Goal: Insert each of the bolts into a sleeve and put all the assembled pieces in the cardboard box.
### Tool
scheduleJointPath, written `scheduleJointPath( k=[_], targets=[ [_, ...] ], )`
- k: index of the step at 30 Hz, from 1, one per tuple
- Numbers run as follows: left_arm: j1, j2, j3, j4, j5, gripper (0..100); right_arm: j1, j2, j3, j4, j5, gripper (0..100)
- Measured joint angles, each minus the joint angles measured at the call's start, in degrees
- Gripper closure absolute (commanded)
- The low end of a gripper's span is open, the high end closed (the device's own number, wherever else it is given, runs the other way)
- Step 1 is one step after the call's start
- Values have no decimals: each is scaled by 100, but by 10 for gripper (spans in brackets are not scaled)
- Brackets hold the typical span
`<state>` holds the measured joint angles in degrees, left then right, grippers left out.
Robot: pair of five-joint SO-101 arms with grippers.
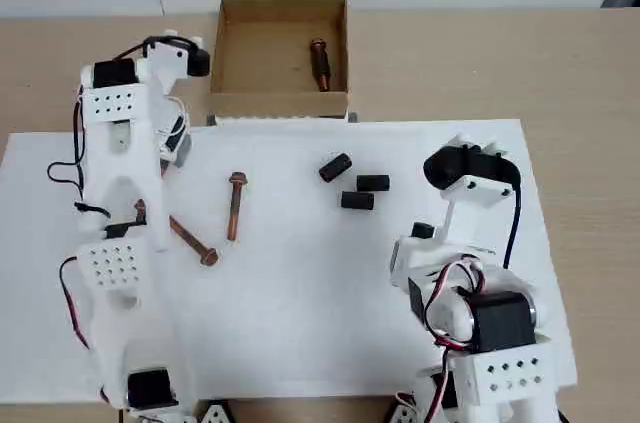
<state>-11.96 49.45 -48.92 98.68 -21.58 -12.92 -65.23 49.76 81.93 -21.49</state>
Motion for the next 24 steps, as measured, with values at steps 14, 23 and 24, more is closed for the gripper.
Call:
scheduleJointPath(
  k=[14, 23, 24],
  targets=[
    [44, 1064, -1178, 79, -26, 995, 0, 0, 167, 0, 0, 996],
    [44, 914, -1196, 88, -26, 995, -9, 0, 167, 0, 0, 996],
    [44, 853, -1196, 79, -26, 995, -9, 0, 167, 0, 0, 996]
  ],
)
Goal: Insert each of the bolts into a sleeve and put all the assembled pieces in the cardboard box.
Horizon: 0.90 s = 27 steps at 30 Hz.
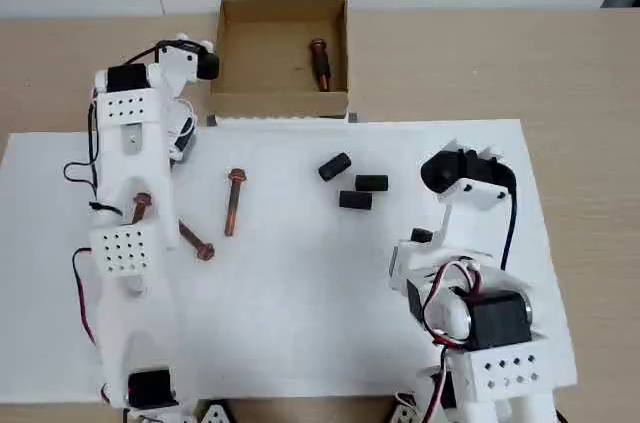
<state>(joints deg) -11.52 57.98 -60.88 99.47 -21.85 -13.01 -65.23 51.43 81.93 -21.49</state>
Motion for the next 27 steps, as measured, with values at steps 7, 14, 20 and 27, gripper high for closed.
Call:
scheduleJointPath(
  k=[7, 14, 20, 27],
  targets=[
    [220, -1213, 580, -18, 26, 995, 0, 0, -149, 0, 0, 996],
    [905, -3051, 1996, -9, 0, 995, -26, 0, -756, 0, 0, 996],
    [1688, -4624, 2699, -9, 844, 995, -466, -62, -835, 378, 70, 996],
    [2453, -6004, 3411, -9, 1143, 995, -475, -985, -1099, 554, 668, 996]
  ],
)
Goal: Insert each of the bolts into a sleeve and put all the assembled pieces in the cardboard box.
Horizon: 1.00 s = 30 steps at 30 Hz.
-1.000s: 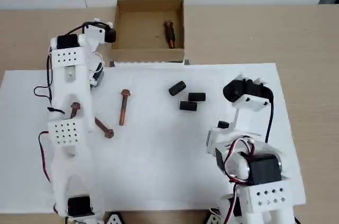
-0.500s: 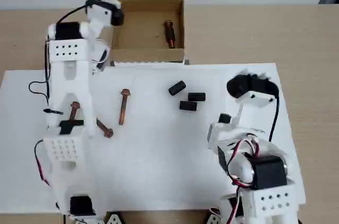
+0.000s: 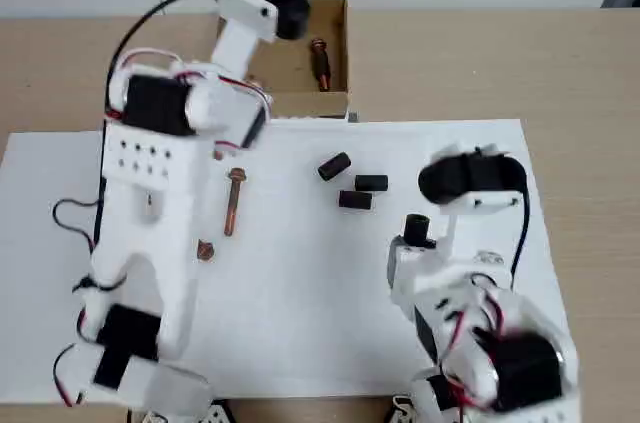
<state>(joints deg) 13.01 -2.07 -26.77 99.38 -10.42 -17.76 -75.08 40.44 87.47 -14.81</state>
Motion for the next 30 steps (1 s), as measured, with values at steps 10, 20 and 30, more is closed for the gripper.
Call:
scheduleJointPath(
  k=[10, 20, 30],
  targets=[
    [545, -2084, 1512, -44, 431, 995, 0, -1081, -9, 9, 440, 996],
    [545, -5618, 4774, -1530, 844, 995, -9, -1890, 651, -229, 545, 996],
    [545, -8589, 7314, -2629, 1978, 995, -18, -2822, 2382, -1240, 545, 996]
  ],
)
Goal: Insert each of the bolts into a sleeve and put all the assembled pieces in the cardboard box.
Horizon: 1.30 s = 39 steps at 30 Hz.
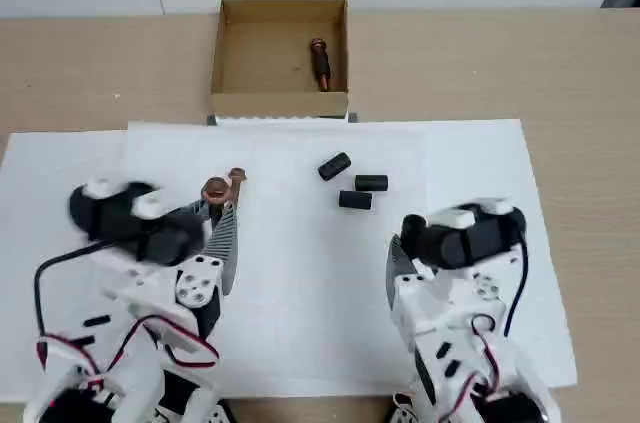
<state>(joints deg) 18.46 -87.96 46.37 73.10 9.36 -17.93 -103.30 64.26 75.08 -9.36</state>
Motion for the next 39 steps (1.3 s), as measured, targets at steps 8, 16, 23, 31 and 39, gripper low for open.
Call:
scheduleJointPath(
  k=[8, 16, 23, 31, 39],
  targets=[
    [0, -1143, 1530, -1037, 510, 995, -686, -18, 1116, -1292, 0, 996],
    [9, -1547, 2620, -2084, 1864, 994, -1776, -9, 1925, -2286, 97, 996],
    [9, -1547, 2646, -2470, 2198, 994, -2330, -9, 2295, -2558, 774, 996],
    [387, -1547, 2646, -2716, 2365, 994, -2374, -9, 2576, -3007, 1495, 996],
    [756, -1547, 2971, -2760, 2365, 994, -2374, -9, 2585, -3270, 1785, 996]
  ],
)
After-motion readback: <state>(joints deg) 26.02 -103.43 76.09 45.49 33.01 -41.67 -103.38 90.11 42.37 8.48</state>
